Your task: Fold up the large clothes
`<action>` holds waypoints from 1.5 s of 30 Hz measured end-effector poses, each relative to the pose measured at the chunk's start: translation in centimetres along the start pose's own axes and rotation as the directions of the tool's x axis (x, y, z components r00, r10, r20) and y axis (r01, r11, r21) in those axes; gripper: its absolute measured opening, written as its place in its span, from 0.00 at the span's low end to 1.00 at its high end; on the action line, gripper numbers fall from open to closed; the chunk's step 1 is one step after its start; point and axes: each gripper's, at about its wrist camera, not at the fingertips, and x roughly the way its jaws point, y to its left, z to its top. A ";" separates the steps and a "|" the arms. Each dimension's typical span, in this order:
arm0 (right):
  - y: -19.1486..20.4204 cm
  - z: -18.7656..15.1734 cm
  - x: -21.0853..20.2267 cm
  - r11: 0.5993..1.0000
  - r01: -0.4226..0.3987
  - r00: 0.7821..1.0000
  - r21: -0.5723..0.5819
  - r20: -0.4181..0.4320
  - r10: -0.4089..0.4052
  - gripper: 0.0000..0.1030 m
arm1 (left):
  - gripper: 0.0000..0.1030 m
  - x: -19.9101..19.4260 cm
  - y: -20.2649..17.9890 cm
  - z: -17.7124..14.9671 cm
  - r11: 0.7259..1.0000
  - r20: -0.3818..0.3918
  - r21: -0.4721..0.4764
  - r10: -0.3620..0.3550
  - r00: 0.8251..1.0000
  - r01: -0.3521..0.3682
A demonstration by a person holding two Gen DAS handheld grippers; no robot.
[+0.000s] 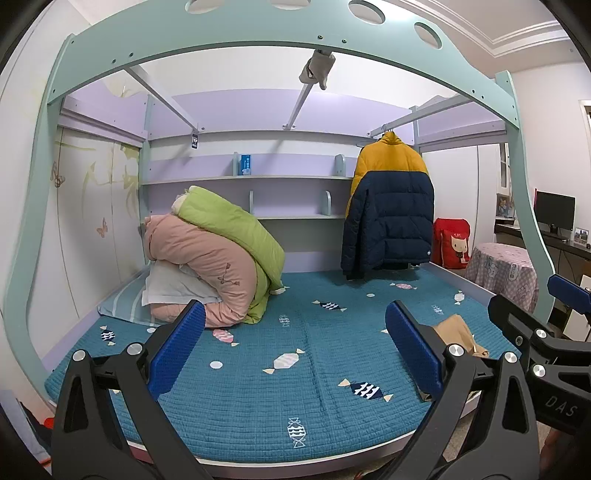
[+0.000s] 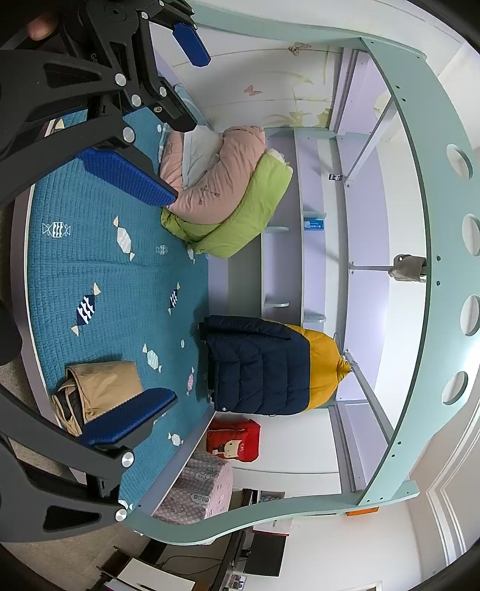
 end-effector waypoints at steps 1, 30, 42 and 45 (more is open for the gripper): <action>0.0 0.0 0.1 1.000 0.000 1.000 -0.001 0.000 0.000 0.93 | 0.95 0.0 0.1 0.0 1.000 -0.001 -0.001 -0.001 1.000 0.001; 0.0 -0.1 -0.6 1.000 0.012 1.000 0.004 0.003 -0.012 0.93 | 0.95 0.1 -0.3 0.3 1.000 0.005 0.001 -0.007 1.000 0.007; 0.0 -0.1 -0.6 1.000 0.013 1.000 0.003 0.003 -0.013 0.93 | 0.95 0.1 -0.3 0.2 1.000 0.004 0.001 -0.008 1.000 0.008; 0.0 -0.1 -0.6 1.000 0.012 1.000 0.004 0.002 -0.012 0.93 | 0.95 0.2 -0.4 0.2 1.000 0.005 0.002 -0.008 1.000 0.008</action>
